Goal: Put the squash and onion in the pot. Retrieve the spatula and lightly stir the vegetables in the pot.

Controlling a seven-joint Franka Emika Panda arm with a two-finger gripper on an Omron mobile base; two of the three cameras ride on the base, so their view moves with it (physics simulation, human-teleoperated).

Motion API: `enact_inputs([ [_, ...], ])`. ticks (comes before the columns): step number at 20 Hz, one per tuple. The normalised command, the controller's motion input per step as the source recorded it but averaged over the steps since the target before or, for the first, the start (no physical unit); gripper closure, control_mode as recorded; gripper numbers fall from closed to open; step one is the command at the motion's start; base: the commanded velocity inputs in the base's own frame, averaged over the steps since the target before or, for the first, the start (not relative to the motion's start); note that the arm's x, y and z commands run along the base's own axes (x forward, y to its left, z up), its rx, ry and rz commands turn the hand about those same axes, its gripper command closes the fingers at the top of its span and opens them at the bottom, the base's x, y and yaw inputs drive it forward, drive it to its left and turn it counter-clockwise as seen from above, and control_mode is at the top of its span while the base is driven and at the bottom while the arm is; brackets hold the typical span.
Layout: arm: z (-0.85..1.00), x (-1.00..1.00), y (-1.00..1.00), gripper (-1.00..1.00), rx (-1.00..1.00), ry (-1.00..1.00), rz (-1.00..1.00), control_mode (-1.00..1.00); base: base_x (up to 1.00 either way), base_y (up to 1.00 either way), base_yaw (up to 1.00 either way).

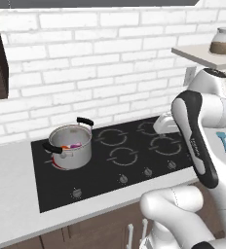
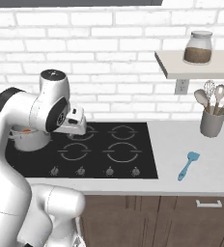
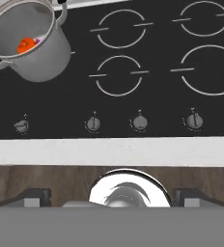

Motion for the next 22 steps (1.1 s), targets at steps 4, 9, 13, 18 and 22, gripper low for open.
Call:
enact_inputs([
  [4,0.00,0.00,0.00,-1.00,-0.01,0.00,0.00,-1.00,0.00,0.00,0.00],
  [9,0.00,0.00,0.00,-1.00,0.00,0.00,0.00,1.00,0.00,-0.02,0.00],
  [13,0.00,0.00,0.00,-1.00,0.00,0.00,0.00,1.00,0.00,-0.24,0.07],
  [18,0.00,0.00,0.00,-1.00,0.00,0.00,0.00,1.00,-0.06,-0.69,0.15],
  [22,0.00,0.00,0.00,-1.00,0.00,0.00,0.00,1.00,-0.26,-0.68,0.11],
])
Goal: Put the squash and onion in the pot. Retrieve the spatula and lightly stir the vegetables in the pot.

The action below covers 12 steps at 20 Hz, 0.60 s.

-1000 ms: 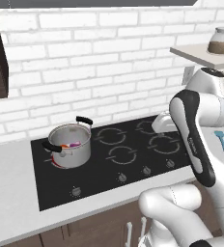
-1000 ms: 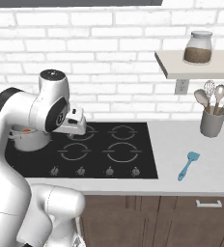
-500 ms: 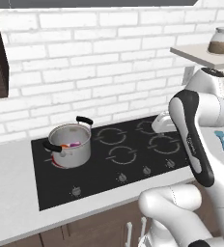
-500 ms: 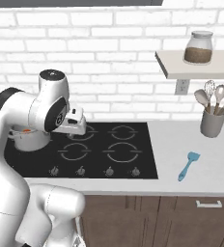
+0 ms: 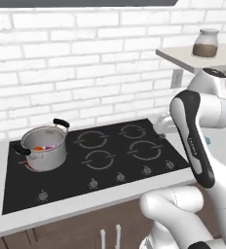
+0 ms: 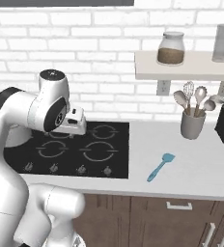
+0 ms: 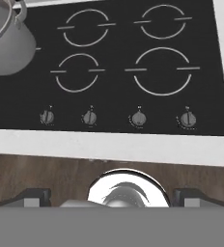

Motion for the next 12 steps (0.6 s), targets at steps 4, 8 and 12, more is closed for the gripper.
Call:
enact_inputs([
  [4,0.00,0.00,0.00,-1.00,0.00,0.00,0.00,1.00,-0.16,-0.66,0.10],
  [8,0.00,0.00,0.00,-1.00,0.00,0.00,0.00,1.00,-0.03,-0.64,0.12],
  [12,0.00,0.00,0.00,-1.00,0.00,0.00,0.00,1.00,0.00,-0.61,0.14],
])
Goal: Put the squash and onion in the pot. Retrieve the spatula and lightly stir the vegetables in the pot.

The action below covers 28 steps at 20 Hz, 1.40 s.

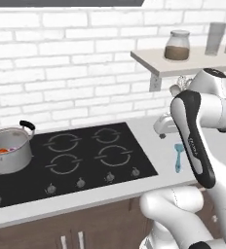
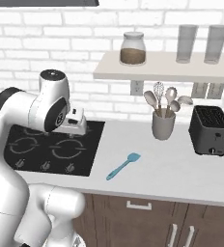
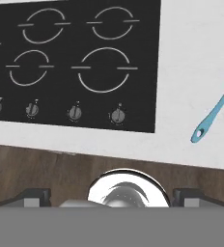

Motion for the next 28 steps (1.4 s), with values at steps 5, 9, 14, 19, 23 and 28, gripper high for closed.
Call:
enact_inputs([
  [5,0.00,0.00,0.00,-1.00,0.00,0.00,0.00,1.00,0.00,-0.60,0.15],
  [9,0.00,0.00,0.00,-1.00,0.00,0.00,0.00,1.00,0.04,-0.58,0.17],
  [14,0.00,0.00,0.00,-1.00,0.00,0.00,0.00,1.00,0.05,-0.29,0.09],
  [19,-0.01,0.00,0.00,-1.00,0.00,0.00,0.00,-1.00,0.00,-0.02,0.00],
  [23,-0.42,0.19,0.08,-1.00,-0.02,0.11,-0.15,-1.00,0.00,0.00,0.00],
  [28,-0.86,0.31,0.52,-1.00,-0.07,0.23,-0.36,-1.00,0.00,0.00,0.00],
])
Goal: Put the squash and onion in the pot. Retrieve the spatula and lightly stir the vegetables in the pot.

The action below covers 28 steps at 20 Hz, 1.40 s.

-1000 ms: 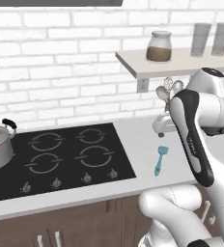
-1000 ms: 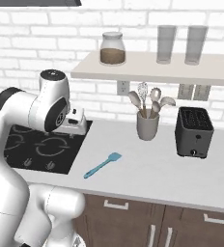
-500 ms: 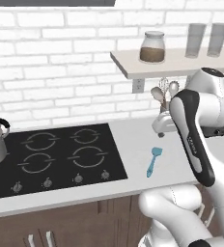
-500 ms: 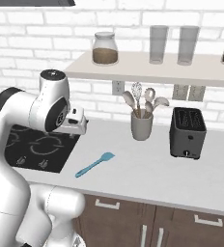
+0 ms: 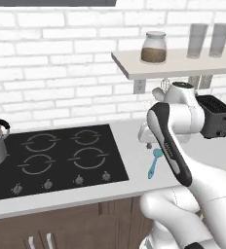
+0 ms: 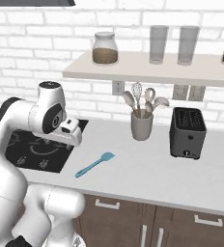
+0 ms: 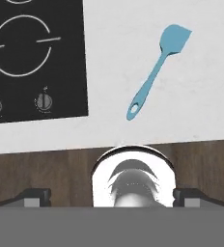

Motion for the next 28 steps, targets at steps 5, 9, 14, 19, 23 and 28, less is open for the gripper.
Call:
enact_inputs([
  [5,-0.95,0.53,0.12,-1.00,0.00,0.22,-0.37,-1.00,0.00,0.00,0.00],
  [9,-0.80,0.74,0.00,-1.00,0.00,0.15,-0.35,-1.00,0.00,0.00,0.00],
  [14,-0.71,0.32,-0.04,-1.00,0.00,0.01,-0.26,-1.00,0.00,0.00,0.00],
  [19,-0.15,-0.09,-0.26,-1.00,0.00,0.00,-0.09,-1.00,0.00,0.00,0.00],
  [23,-0.06,-0.06,-0.28,-1.00,0.00,0.06,0.00,-1.00,0.00,0.00,0.00],
  [28,-0.32,0.14,-0.12,-1.00,-0.01,0.13,0.00,-1.00,0.00,0.00,0.00],
])
